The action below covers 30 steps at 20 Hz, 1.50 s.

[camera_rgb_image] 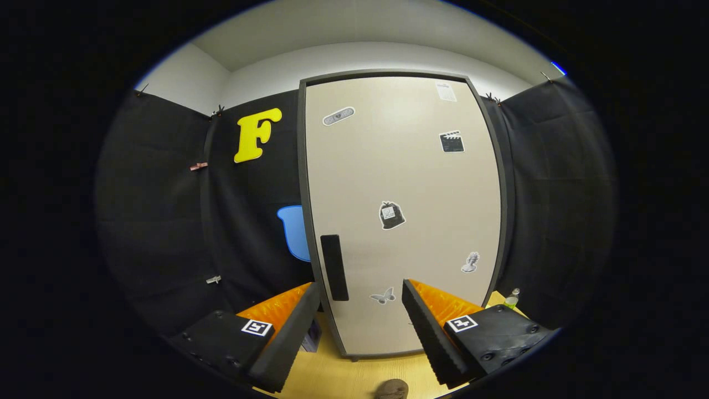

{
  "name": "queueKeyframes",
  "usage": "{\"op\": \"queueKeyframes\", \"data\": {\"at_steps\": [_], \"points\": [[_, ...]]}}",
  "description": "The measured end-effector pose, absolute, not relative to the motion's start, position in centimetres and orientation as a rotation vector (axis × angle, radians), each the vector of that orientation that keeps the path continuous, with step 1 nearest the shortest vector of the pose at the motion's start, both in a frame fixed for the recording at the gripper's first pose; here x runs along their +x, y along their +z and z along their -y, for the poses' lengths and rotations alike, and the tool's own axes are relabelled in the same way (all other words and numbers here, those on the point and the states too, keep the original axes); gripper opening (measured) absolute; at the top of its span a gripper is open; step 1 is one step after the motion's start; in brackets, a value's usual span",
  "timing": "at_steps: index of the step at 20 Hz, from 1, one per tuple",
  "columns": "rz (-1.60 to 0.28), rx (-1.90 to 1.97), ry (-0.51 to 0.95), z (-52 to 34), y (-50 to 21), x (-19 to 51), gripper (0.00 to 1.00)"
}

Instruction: Open the shoe cabinet door, grab the shoes and put them into the shoe cabinet, then close the shoe cabinet door.

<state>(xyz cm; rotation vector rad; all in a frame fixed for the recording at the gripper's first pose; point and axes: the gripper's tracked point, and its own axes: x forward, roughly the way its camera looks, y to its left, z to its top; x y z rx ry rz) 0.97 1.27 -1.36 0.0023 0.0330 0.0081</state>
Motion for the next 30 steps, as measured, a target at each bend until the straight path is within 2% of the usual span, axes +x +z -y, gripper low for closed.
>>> {"op": "queueKeyframes", "data": {"at_steps": [11, 20, 22, 24, 26, 27, 29, 30], "points": [[-0.071, 0.005, -0.014, -4.0, -4.7, 9.3, 0.98], [-0.088, -0.018, -0.09, -3.3, -6.3, 14.2, 0.98], [-0.09, -0.021, -0.106, -3.1, -6.5, 14.5, 0.85], [-0.098, -0.018, -0.095, -3.5, -7.1, 15.1, 0.83], [-0.087, -0.031, -0.106, -3.7, -6.7, 15.1, 0.59], [-0.087, -0.042, -0.117, -3.7, -6.8, 15.1, 0.5], [-0.097, -0.053, -0.104, -4.0, -7.4, 15.5, 0.5], [-0.086, -0.06, -0.112, -4.0, -6.8, 14.9, 0.43]]}}
